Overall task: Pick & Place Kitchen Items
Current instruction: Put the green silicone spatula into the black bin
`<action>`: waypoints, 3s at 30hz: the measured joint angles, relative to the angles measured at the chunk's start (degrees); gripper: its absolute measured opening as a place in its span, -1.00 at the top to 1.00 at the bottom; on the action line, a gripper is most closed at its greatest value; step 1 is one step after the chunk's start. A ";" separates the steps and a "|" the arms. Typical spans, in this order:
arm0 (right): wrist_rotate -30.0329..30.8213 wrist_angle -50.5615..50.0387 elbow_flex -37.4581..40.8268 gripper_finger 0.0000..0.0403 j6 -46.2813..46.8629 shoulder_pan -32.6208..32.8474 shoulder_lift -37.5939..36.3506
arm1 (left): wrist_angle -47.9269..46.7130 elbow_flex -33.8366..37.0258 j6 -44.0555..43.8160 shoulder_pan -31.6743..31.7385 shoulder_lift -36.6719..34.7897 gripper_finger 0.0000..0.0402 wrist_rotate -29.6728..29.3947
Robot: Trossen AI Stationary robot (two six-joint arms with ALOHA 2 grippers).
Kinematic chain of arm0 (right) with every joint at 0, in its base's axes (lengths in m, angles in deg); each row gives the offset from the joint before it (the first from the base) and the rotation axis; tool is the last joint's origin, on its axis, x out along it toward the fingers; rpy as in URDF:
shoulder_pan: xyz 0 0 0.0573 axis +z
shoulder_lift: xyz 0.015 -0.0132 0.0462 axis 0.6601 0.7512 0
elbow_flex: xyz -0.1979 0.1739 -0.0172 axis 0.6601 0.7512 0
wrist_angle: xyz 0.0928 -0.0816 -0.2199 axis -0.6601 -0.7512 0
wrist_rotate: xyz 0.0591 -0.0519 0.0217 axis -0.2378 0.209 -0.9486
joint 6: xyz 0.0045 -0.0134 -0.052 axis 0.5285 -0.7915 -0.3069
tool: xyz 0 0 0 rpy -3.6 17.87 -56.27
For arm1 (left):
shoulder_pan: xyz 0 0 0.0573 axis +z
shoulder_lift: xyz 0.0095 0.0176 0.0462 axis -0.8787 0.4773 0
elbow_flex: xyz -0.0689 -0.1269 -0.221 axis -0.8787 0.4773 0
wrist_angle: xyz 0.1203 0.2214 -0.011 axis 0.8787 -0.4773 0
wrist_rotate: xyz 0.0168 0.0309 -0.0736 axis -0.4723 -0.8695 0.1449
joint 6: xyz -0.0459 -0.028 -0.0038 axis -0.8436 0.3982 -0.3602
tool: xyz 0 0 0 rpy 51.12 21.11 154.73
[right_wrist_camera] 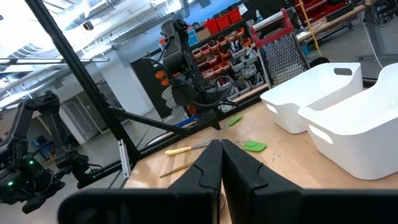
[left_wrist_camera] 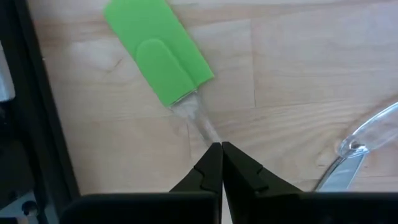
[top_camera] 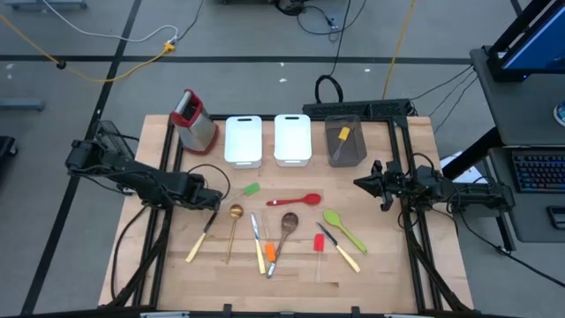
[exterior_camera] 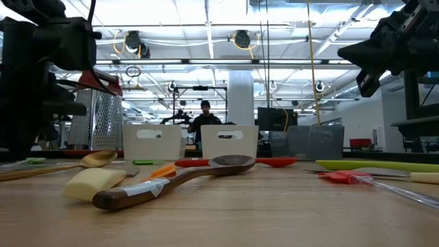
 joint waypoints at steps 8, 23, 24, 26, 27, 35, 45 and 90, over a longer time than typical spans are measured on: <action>0.00 -0.01 0.00 1.00 0.00 0.00 0.02 | -0.01 -0.07 -0.45 0.00 -0.17 0.98 -0.05; -0.02 0.00 0.00 1.00 0.00 0.00 0.00 | 0.31 -0.12 -8.76 0.00 -0.22 0.86 -9.04; -0.02 0.00 0.00 1.00 0.00 0.02 0.02 | 0.35 -0.14 -9.18 0.00 -0.22 0.86 -9.49; -0.01 -0.01 0.00 1.00 0.00 0.01 0.00 | 0.36 -0.14 -9.82 0.00 -0.22 0.84 -10.06; -0.02 -0.02 0.00 1.00 0.00 0.00 0.00 | 0.37 -0.14 -9.86 0.00 -0.22 0.82 -10.08; -0.02 -0.59 0.00 1.00 -0.14 0.00 0.02 | 0.38 -0.14 -10.54 0.00 -0.22 0.45 -11.22; -0.15 -0.52 0.00 1.00 -0.09 0.01 0.01 | 0.46 -0.40 -11.40 -0.06 6.45 -0.11 -12.30; -0.20 -2.19 0.00 1.00 -0.04 0.01 0.00 | 0.66 -0.25 -3.83 -0.11 8.66 -0.28 -4.34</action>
